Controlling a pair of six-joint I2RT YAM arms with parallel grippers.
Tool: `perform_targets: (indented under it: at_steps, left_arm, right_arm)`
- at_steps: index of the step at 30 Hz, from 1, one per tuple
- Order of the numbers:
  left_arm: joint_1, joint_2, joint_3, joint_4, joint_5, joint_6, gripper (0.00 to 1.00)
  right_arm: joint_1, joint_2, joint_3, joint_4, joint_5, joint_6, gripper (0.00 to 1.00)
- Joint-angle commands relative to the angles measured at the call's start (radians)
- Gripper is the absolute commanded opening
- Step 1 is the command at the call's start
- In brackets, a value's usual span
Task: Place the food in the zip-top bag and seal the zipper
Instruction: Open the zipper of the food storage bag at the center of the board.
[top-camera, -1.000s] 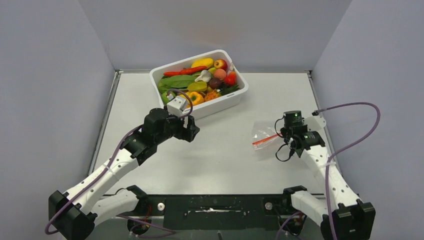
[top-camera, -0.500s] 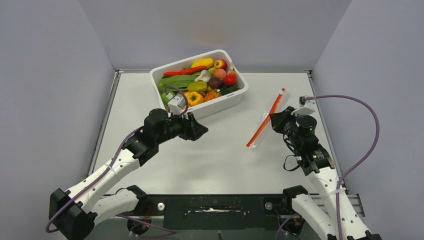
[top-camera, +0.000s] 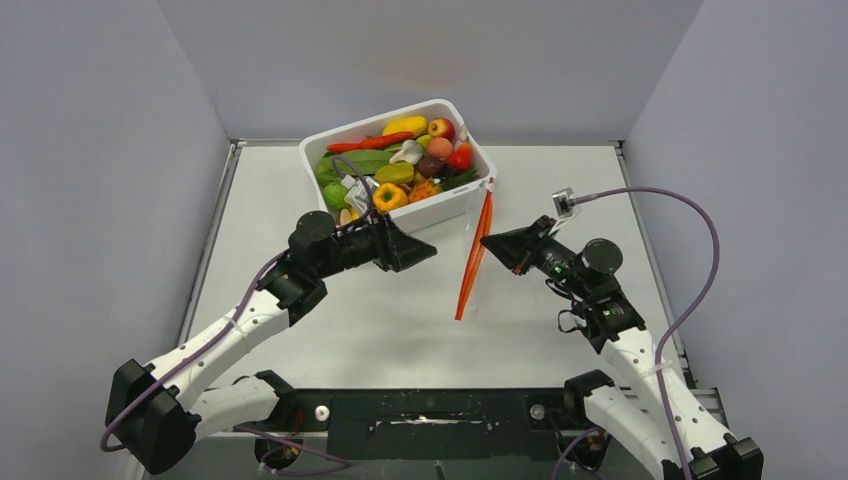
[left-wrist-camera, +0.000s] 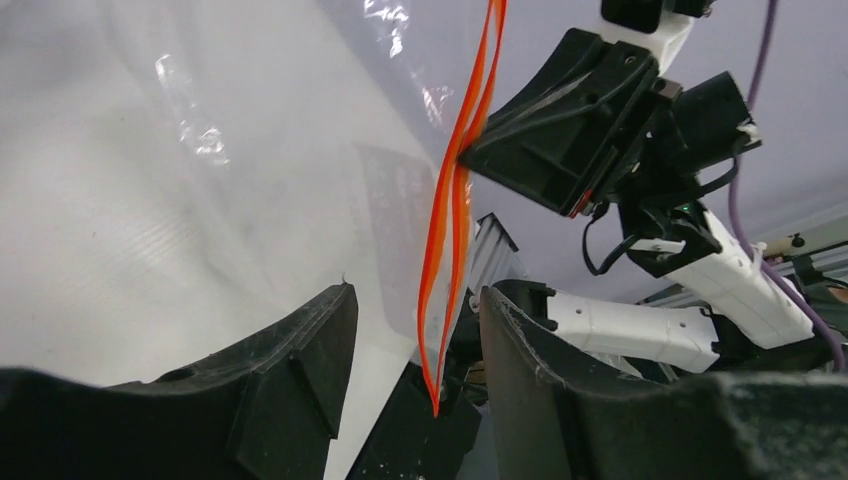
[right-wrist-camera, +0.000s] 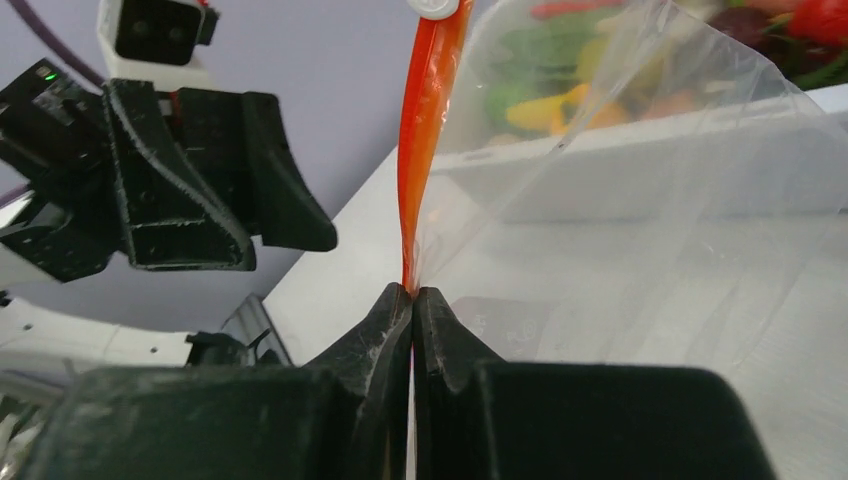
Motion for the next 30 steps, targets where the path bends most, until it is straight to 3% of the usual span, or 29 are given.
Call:
perform_targets:
  at_steps: [1,9,26,28,30]
  left_arm:
    - [-0.004,-0.017,-0.003,0.174,0.035,-0.048,0.47]
    - [-0.006,0.058,-0.002,0.270,0.138,-0.040,0.44]
    - [-0.009,0.084,-0.061,0.416,0.194,-0.076,0.44]
    - [-0.008,0.085,-0.062,0.419,0.191,-0.068,0.37]
    - [-0.009,0.079,-0.070,0.435,0.185,-0.065,0.12]
  right_arm:
    - [0.065,0.034,-0.008,0.277,-0.128,0.072,0.00]
    - [0.190,0.093,0.024,0.297,-0.129,0.032,0.00]
    - [0.253,0.158,0.050,0.289,-0.119,-0.002,0.00]
    - [0.259,0.166,0.053,0.290,-0.121,-0.009,0.00]
    - [0.262,0.172,0.051,0.285,-0.116,-0.014,0.00]
